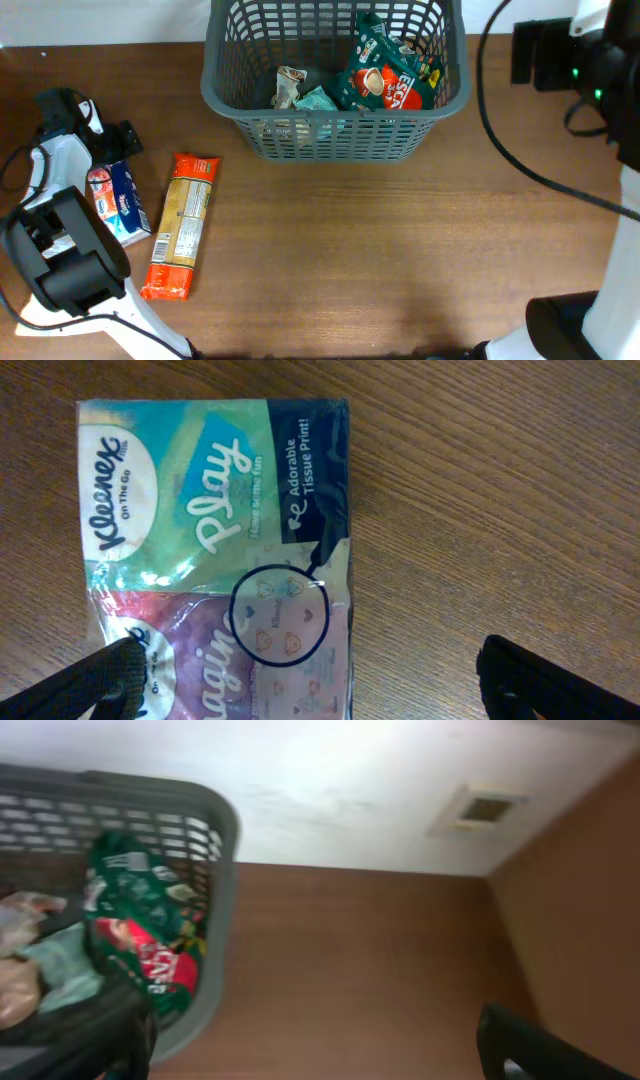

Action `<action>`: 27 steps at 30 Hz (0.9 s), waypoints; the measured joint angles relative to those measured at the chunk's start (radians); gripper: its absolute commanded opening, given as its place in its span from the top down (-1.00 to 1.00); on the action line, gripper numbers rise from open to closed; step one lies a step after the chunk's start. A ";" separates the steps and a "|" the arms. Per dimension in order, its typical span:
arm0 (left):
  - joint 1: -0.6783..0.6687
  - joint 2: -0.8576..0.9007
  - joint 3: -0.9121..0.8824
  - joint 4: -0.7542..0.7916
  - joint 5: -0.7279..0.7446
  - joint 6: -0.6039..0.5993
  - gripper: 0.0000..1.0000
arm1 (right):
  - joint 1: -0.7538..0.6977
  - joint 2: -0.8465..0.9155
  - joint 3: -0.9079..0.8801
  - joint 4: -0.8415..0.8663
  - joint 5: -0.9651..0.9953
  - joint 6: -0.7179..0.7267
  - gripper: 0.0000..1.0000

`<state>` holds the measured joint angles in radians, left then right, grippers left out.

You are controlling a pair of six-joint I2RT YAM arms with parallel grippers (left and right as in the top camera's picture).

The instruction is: Pack container

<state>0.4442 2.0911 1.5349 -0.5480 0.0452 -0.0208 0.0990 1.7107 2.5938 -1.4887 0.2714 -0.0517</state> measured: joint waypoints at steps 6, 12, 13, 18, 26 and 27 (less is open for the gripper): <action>0.000 0.000 0.000 0.000 -0.001 0.000 -0.99 | 0.001 -0.111 0.000 -0.039 0.180 0.071 -0.98; 0.000 0.000 0.003 -0.015 -0.001 0.000 -0.99 | 0.001 -0.265 0.002 -0.039 0.255 0.100 -0.98; 0.000 0.000 0.006 -0.026 -0.001 0.000 -0.99 | 0.001 -0.277 0.003 -0.040 0.260 0.101 -0.98; 0.000 0.001 0.039 -0.079 -0.008 0.002 -0.99 | 0.001 -0.276 0.007 -0.041 0.276 0.104 -0.99; 0.000 0.002 0.076 -0.089 -0.072 0.017 -0.99 | 0.001 -0.254 0.002 -0.039 0.331 0.105 -0.98; 0.000 0.002 0.076 -0.089 -0.077 0.020 -0.99 | 0.001 -0.257 0.002 -0.038 0.335 0.104 -0.98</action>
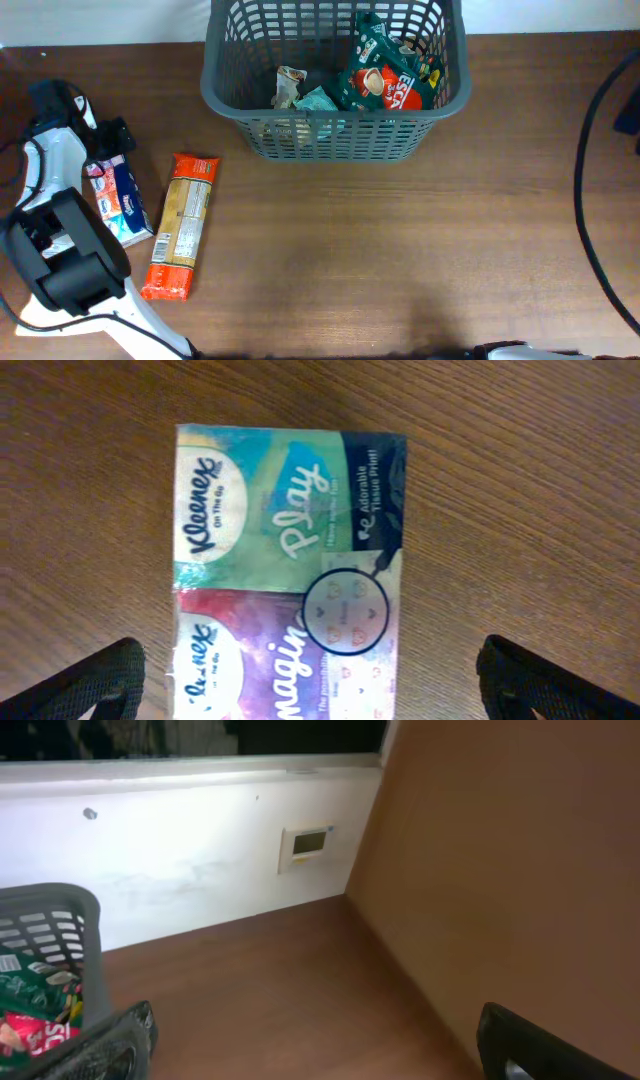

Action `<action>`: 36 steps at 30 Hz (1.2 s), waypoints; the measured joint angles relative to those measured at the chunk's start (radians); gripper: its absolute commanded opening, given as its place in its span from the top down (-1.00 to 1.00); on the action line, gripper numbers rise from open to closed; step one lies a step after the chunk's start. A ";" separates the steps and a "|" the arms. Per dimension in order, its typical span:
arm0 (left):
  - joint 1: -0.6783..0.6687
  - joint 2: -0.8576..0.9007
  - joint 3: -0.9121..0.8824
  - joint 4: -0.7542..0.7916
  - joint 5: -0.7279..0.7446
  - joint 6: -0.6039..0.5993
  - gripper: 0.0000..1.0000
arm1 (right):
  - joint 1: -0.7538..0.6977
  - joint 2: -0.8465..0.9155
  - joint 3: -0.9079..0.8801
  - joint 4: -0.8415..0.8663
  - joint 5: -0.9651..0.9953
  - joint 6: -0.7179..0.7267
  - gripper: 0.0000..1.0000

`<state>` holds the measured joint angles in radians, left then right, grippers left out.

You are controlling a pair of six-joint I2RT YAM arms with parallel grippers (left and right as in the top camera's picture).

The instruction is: Pack container

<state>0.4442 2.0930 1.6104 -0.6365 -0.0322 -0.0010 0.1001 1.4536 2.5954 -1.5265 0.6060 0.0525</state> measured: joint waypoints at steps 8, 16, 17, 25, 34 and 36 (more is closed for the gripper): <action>0.000 0.059 0.003 0.011 -0.014 0.000 -0.99 | 0.000 -0.035 0.000 0.001 0.008 0.000 -0.98; 0.000 0.126 0.003 0.025 -0.011 0.005 -0.78 | 0.000 -0.089 0.000 0.001 0.008 0.000 -0.69; 0.000 0.127 0.003 0.028 -0.010 0.005 -0.68 | 0.000 -0.103 0.000 0.000 0.010 -0.004 -0.67; 0.000 0.129 0.003 0.039 -0.010 0.005 0.03 | 0.000 -0.224 0.001 -0.144 0.050 0.065 -0.98; 0.000 0.129 0.012 0.062 -0.013 0.011 0.15 | 0.000 -0.364 -0.150 -0.165 0.086 0.127 -0.98; 0.000 0.129 0.012 0.066 -0.013 0.011 0.17 | 0.000 -0.403 -0.231 -0.164 0.087 0.135 -0.98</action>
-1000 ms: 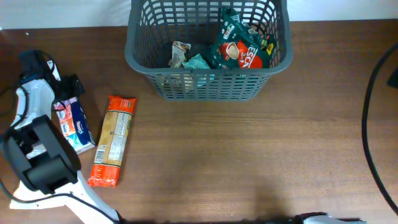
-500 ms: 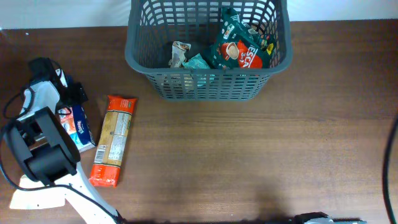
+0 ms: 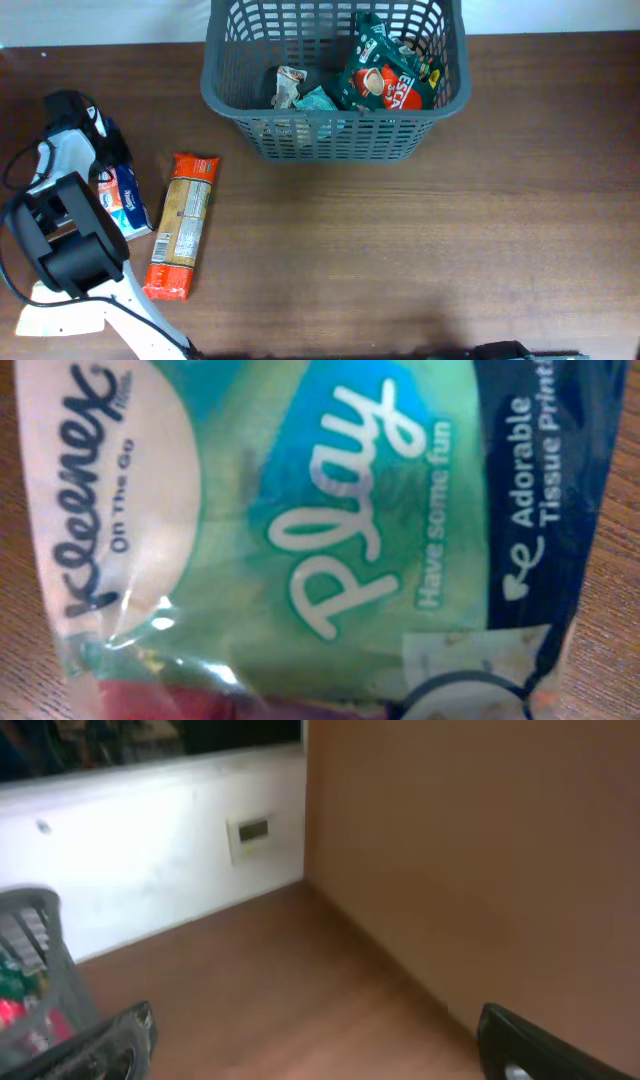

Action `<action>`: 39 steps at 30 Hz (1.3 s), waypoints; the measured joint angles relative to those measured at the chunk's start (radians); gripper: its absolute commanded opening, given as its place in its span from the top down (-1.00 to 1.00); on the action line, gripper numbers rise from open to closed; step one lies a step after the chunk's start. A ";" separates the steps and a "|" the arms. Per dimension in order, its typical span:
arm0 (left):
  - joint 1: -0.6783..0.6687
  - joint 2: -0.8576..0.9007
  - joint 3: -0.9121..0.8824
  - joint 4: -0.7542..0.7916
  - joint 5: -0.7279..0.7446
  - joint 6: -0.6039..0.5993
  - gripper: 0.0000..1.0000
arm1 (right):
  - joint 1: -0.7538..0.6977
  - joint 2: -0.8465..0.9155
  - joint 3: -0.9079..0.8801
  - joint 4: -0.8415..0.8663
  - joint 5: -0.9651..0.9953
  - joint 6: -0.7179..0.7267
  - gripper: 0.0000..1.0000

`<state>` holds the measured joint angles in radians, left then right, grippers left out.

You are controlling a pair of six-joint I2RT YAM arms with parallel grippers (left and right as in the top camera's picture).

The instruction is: Pack container

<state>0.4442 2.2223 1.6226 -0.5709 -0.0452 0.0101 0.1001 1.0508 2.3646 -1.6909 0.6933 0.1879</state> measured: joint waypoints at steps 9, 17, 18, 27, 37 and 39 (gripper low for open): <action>0.000 0.002 0.000 0.014 0.000 0.000 0.41 | 0.000 -0.225 -0.776 0.105 0.021 0.122 -0.98; 0.000 0.002 0.000 0.015 0.000 0.000 0.40 | 0.000 -0.232 -1.194 0.459 0.013 0.167 -0.98; 0.000 0.002 0.000 0.015 0.000 0.000 0.41 | 0.000 -0.233 -1.244 0.531 0.009 0.172 -0.98; 0.000 0.002 0.000 0.027 0.000 0.000 0.41 | 0.000 -0.243 -1.562 0.906 -0.002 0.204 -0.98; 0.000 0.003 0.000 0.039 0.000 0.000 0.41 | 0.000 -0.397 -1.639 0.742 0.095 0.287 -0.98; 0.000 0.004 0.000 0.043 0.000 0.000 0.46 | 0.000 -0.459 -1.639 0.703 0.113 0.329 -0.98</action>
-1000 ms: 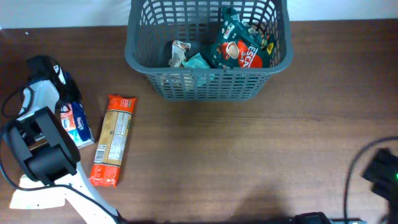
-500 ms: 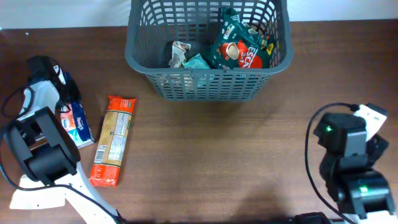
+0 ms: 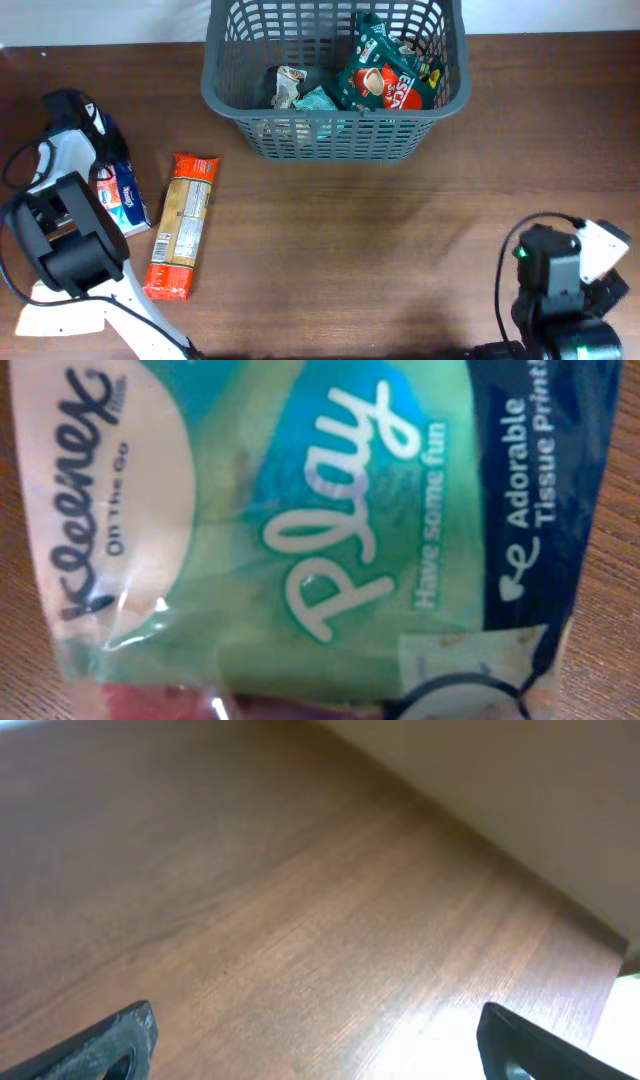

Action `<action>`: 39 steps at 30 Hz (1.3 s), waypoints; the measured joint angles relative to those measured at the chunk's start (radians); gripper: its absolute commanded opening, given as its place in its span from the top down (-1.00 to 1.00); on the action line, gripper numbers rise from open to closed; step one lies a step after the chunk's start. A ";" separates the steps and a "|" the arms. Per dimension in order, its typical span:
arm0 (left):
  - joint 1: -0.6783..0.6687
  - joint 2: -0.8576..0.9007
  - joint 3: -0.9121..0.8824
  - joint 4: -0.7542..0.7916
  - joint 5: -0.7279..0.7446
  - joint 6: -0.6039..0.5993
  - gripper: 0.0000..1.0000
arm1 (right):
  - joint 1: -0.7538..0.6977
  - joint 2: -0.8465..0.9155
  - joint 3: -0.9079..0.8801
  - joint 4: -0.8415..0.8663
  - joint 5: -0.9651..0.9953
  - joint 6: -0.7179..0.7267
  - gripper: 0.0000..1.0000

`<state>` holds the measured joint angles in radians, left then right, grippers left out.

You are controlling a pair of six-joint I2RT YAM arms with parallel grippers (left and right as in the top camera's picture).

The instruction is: Pack container

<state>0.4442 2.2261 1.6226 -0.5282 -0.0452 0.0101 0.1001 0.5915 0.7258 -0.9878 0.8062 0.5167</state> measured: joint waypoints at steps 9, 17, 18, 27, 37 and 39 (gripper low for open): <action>0.000 0.003 0.000 0.019 0.000 0.000 0.57 | 0.000 -0.108 -0.106 -0.080 -0.007 0.243 -0.98; 0.000 0.003 0.000 0.019 0.000 0.000 0.57 | 0.000 -0.108 -0.200 -0.083 -0.040 0.374 -0.98; 0.000 0.003 0.000 0.019 0.000 0.000 0.78 | 0.000 -0.108 -0.200 -0.083 -0.042 0.381 -0.98; 0.001 0.005 0.013 0.005 0.027 0.000 0.98 | 0.000 -0.108 -0.200 -0.075 -0.044 0.401 -0.99; -0.005 -0.004 0.368 -0.100 0.135 0.012 0.97 | 0.000 -0.108 -0.187 0.058 0.002 0.387 -0.98; -0.016 -0.024 0.474 -0.101 0.186 0.013 0.98 | 0.000 -0.108 -0.186 0.086 0.024 0.385 -0.98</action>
<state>0.4282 2.2024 2.0968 -0.6292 0.1406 0.0227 0.1001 0.4831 0.5396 -0.9020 0.8303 0.9012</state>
